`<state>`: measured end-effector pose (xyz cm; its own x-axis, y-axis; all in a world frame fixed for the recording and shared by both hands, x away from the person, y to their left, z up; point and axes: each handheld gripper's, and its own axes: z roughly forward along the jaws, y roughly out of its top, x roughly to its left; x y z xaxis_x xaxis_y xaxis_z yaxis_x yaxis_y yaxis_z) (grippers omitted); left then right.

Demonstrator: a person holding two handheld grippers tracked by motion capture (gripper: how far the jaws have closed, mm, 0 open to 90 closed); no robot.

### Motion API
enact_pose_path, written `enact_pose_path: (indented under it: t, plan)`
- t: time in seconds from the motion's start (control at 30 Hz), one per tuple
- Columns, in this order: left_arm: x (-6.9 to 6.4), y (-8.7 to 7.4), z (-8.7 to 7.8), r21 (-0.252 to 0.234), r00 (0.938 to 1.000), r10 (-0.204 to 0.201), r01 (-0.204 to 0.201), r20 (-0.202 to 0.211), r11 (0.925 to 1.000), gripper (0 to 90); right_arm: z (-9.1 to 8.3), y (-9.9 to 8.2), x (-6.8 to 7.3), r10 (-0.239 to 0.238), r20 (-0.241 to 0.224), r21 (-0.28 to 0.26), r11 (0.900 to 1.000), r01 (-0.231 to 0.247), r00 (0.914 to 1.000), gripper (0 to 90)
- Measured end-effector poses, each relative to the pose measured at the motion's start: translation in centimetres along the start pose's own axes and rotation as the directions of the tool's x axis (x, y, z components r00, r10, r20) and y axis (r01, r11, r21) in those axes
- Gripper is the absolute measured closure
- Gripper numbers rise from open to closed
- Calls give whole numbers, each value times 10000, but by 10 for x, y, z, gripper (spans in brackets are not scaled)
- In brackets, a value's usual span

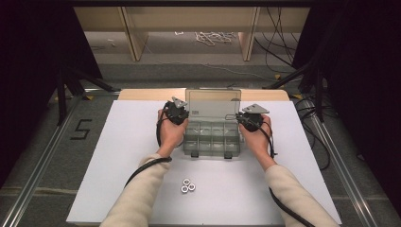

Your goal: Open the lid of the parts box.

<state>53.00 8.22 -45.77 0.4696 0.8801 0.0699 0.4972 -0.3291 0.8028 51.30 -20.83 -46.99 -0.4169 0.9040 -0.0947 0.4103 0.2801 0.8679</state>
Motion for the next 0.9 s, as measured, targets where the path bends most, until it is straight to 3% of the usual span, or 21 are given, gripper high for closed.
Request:
enact_pose_path:
  t: [0.23, 0.47, 0.5, 0.67, 0.7, 0.73, 0.8, 0.83, 0.87, 0.9]
  plan:
    - [1, -1, 2, 226, 9999, -110, 107, 117, 9997, 823, 1, -1, -2, -89, 37, 39, 10000, 89, 10000, 810]
    - [1, -5, 4, 422, 9995, -221, 211, 242, 9989, 809, 2, -2, -1, 225, -86, 179, 9996, -223, 9997, 792]
    - [1, -6, 4, 377, 9994, -212, 201, 281, 9991, 803, 1, -2, -3, 82, 2, 198, 9998, -82, 10000, 784]
    - [5, -5, -3, 296, 9994, -269, 263, 215, 9992, 755, -1, -1, -5, 278, 87, 272, 9992, -280, 9996, 690]
    - [5, -5, -5, 154, 9988, -456, 454, 150, 9989, 743, -1, -1, -6, 199, 104, 200, 9996, -201, 9997, 659]
    - [7, -4, -8, 254, 9995, -260, 256, 156, 9994, 733, -3, -1, -6, 389, 115, 216, 9990, -392, 9992, 639]
    - [9, -4, -14, 128, 9994, -297, 295, 173, 9995, 703, -5, 0, -8, 493, 106, 222, 9985, -496, 9987, 593]
    - [8, -4, -15, -205, 9980, -621, 624, 148, 9978, 681, -5, 1, -9, 550, 126, 131, 9984, -551, 9984, 563]
    - [8, -4, -18, -260, 9979, -628, 633, 171, 9977, 656, -8, 2, -10, 703, 60, 140, 9974, -703, 9975, 532]
    - [11, -4, -23, -99, 9988, -372, 376, 309, 9992, 626, -10, 3, -10, 681, -27, 295, 9973, -680, 9977, 500]
